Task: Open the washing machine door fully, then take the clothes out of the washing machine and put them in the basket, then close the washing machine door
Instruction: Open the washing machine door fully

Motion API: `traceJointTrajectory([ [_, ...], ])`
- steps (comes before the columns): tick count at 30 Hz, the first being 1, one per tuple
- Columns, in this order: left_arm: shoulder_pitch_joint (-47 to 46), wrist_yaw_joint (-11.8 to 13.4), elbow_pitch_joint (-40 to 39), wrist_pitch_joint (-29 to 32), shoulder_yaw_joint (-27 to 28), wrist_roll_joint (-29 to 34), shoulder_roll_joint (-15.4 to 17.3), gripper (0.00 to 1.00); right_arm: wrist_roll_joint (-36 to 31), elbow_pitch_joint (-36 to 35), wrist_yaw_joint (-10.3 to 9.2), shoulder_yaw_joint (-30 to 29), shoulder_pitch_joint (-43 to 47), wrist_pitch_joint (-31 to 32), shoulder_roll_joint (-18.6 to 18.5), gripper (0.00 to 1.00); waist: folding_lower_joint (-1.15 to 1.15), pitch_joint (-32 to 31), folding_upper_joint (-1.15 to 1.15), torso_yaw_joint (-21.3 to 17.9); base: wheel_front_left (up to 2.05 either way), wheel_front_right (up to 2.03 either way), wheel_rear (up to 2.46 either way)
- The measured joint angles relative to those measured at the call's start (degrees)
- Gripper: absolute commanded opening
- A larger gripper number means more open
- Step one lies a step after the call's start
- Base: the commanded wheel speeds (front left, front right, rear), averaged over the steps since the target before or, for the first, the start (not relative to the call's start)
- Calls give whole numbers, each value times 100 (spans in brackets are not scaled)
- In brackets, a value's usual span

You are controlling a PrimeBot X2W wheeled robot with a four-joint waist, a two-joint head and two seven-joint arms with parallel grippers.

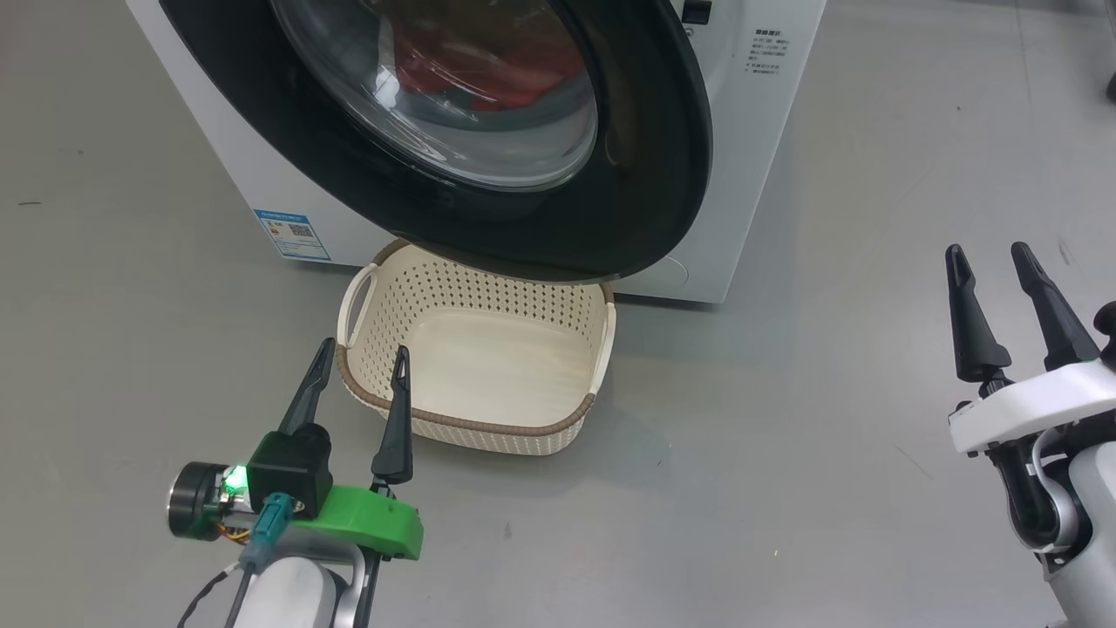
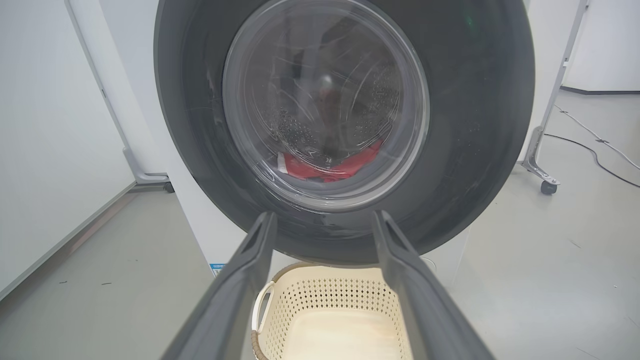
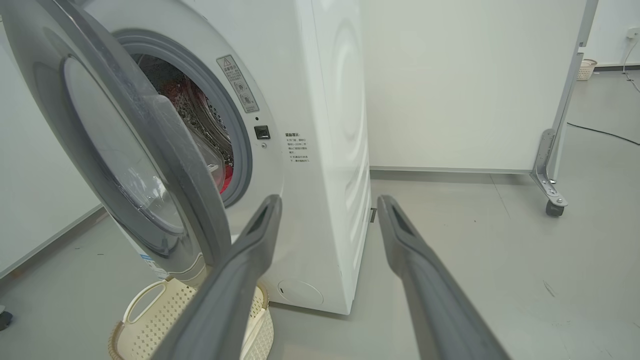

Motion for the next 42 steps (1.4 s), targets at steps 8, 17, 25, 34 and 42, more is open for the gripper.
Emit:
traceJointTrajectory([
  [8,5,1,-27,0,-7,5,0,100,-47,-81,-45,-9,107,-53,21,100,0,18,0,-18,0,0,0],
  [17,8,1,-46,0,-8,5,0,100,-166,-136,-99,-18,210,-74,37,100,0,35,0,-12,0,0,0],
  [25,16,1,-51,0,0,5,0,100,-170,-169,-101,-20,214,-101,65,100,0,26,0,-3,0,0,0],
  [34,20,1,-51,0,8,5,1,100,-175,-172,-147,-25,328,-109,96,100,0,10,0,-15,0,0,0],
  [42,21,1,-47,0,7,5,1,100,-175,-174,-151,-34,328,-110,98,100,0,0,0,-25,0,0,0],
])
